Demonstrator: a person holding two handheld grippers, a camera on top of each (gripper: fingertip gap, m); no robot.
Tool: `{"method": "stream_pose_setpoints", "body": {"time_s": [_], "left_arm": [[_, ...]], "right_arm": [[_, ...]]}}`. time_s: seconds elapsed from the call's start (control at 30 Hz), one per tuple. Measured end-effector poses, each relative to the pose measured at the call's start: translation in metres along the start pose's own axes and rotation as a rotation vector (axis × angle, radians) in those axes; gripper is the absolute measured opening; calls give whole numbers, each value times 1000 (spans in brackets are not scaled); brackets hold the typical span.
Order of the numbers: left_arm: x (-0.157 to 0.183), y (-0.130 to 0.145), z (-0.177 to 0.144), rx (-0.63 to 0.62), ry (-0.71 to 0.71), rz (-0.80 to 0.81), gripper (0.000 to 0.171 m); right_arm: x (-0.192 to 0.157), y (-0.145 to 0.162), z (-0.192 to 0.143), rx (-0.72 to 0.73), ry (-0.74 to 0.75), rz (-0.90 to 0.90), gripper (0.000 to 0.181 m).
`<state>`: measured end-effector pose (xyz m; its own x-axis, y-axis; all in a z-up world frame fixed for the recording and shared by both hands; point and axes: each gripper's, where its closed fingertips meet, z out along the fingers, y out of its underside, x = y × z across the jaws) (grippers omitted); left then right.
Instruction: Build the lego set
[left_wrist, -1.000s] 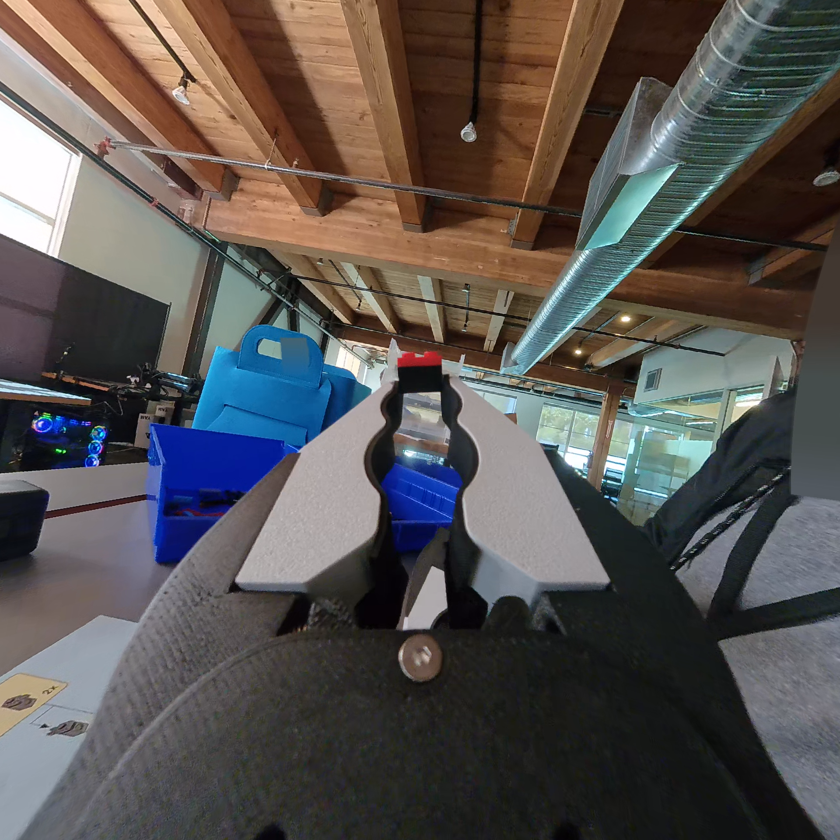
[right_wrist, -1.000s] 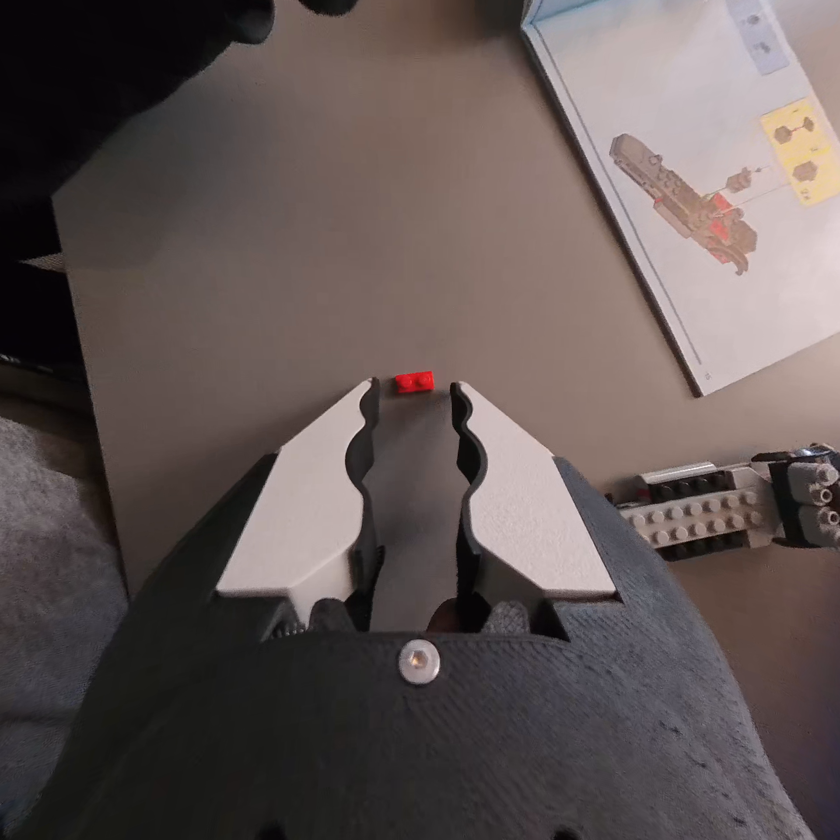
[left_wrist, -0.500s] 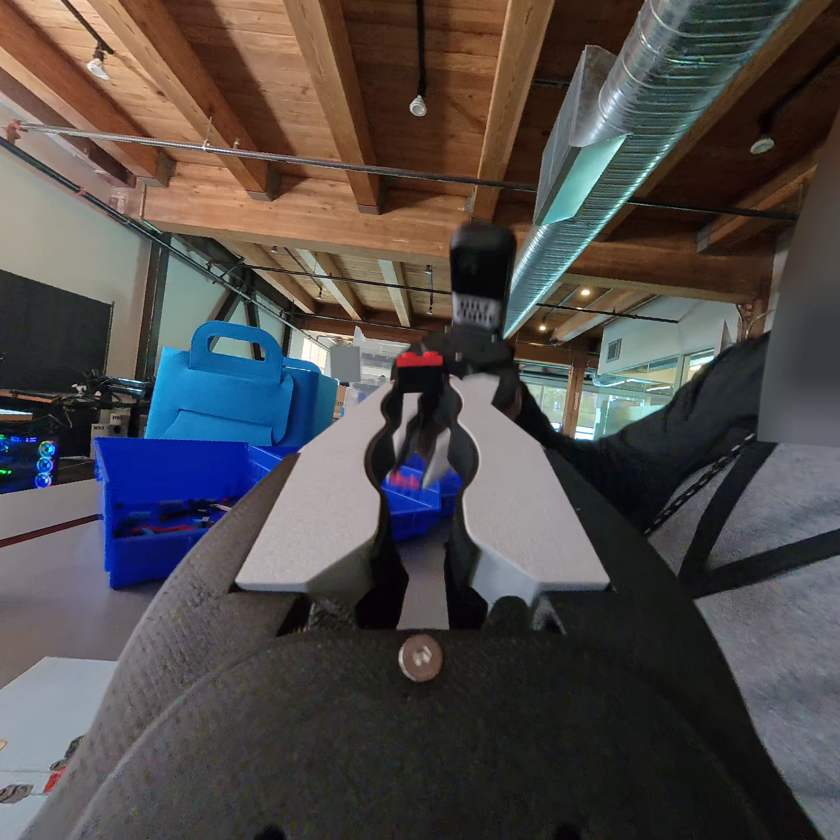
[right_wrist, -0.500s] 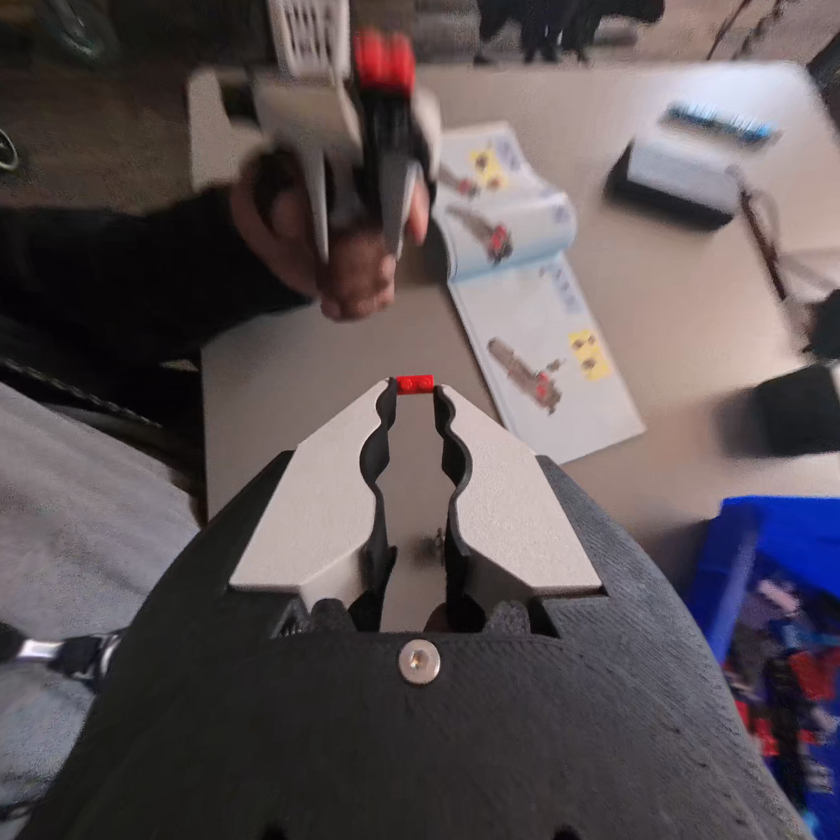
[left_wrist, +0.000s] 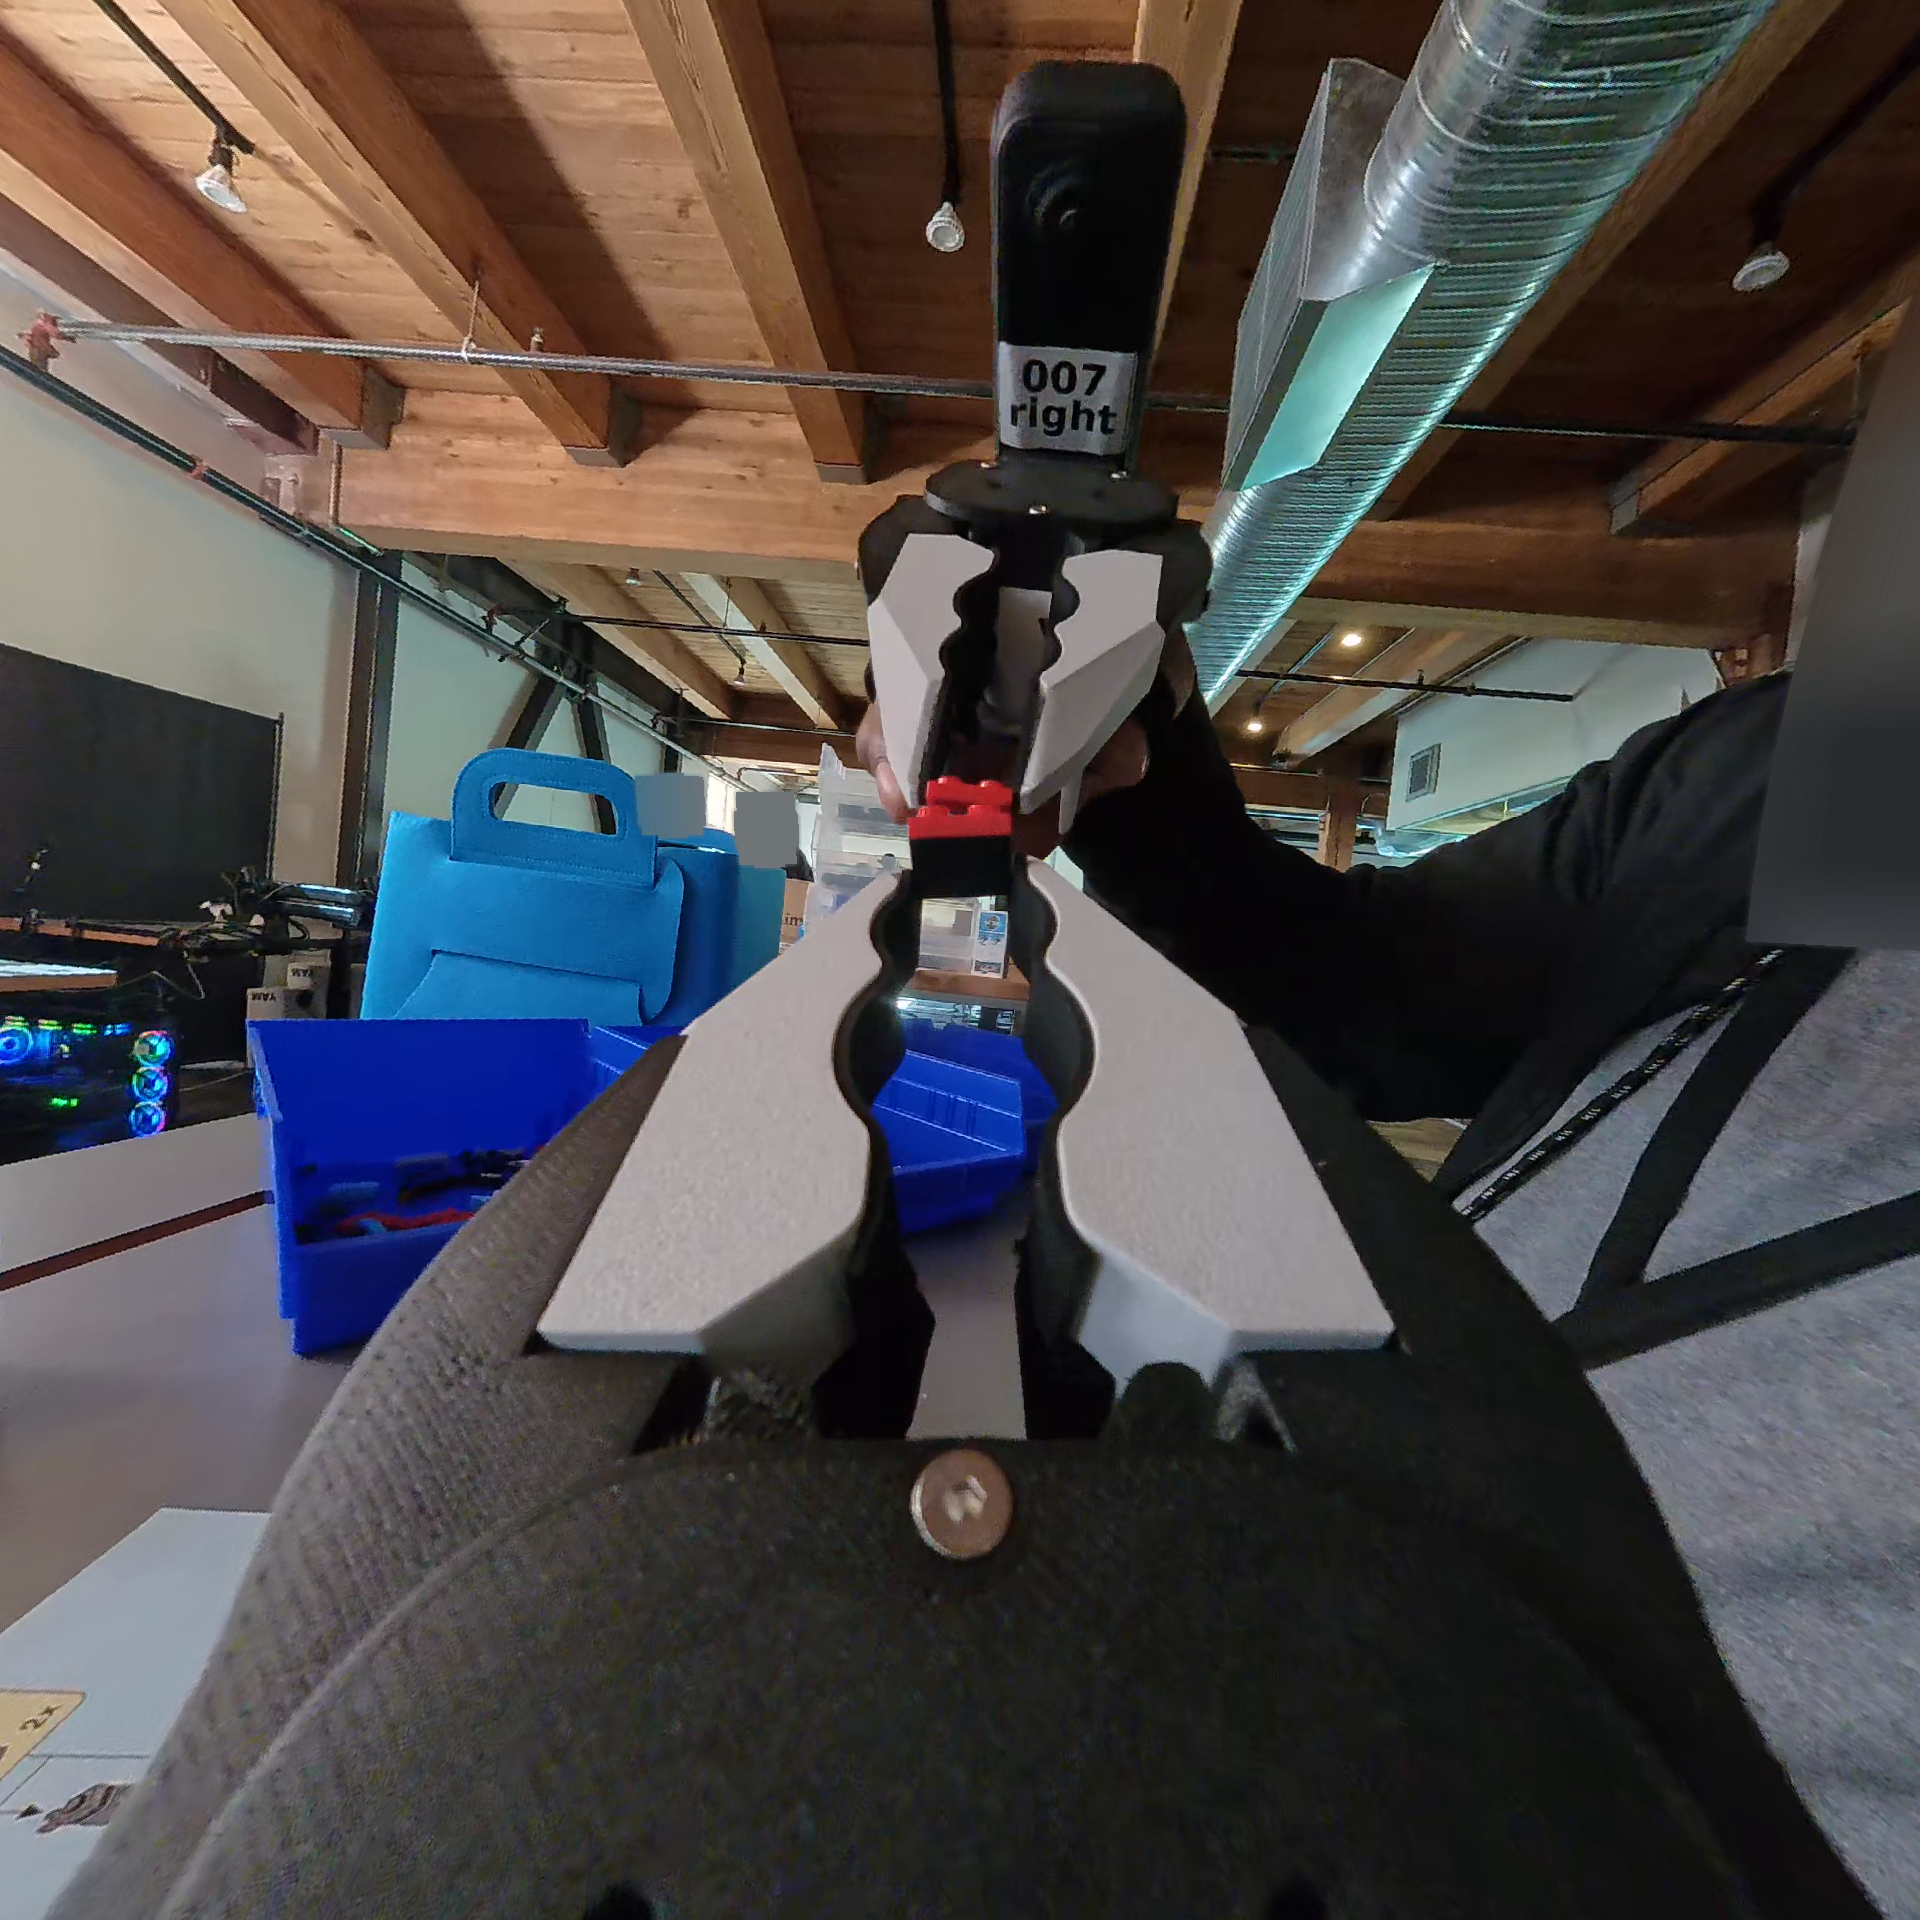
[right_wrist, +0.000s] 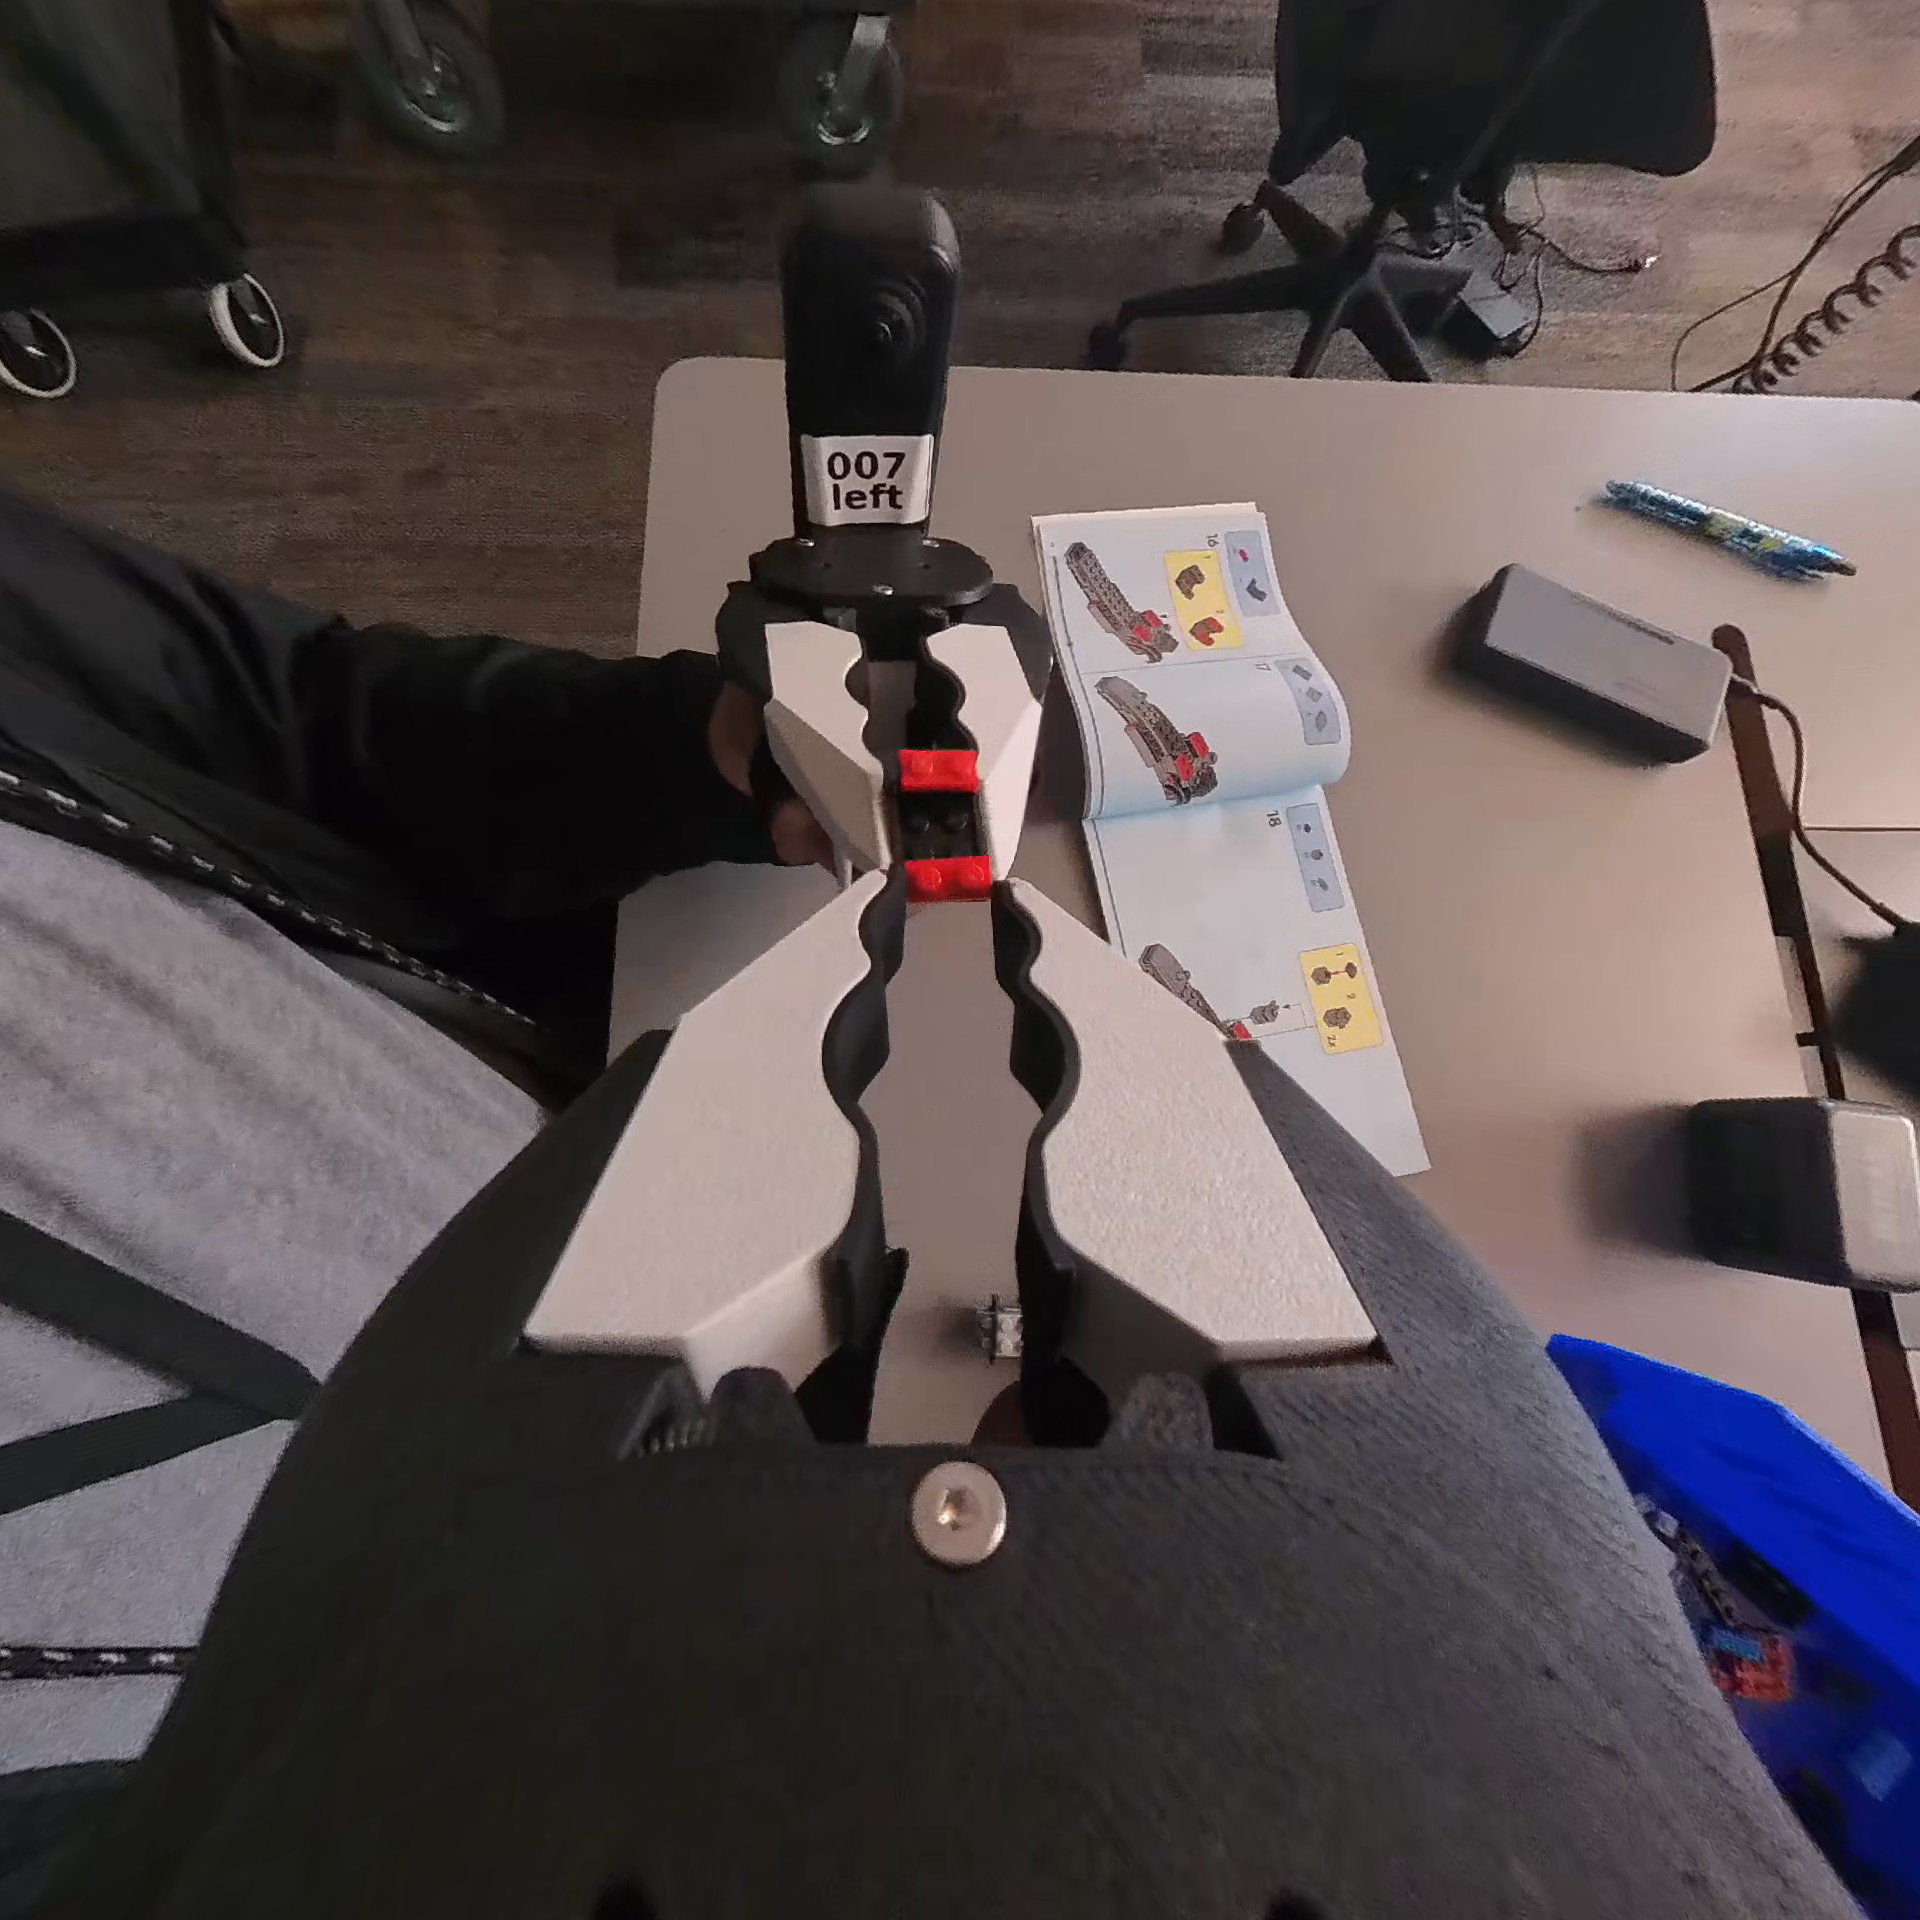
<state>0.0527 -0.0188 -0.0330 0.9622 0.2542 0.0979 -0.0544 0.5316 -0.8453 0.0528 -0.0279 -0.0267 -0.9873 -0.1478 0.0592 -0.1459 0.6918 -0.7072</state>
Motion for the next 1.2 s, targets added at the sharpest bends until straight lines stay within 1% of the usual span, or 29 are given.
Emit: {"method": "stream_pose_setpoints", "body": {"time_s": [0.27,1.2], "left_arm": [[2,0,0,-2,3,11,17],[2,-1,0,2,3,18,17]], "right_arm": [[-3,1,6,-5,-29,16,18],[-2,3,5,-4,-25,7,18]]}}
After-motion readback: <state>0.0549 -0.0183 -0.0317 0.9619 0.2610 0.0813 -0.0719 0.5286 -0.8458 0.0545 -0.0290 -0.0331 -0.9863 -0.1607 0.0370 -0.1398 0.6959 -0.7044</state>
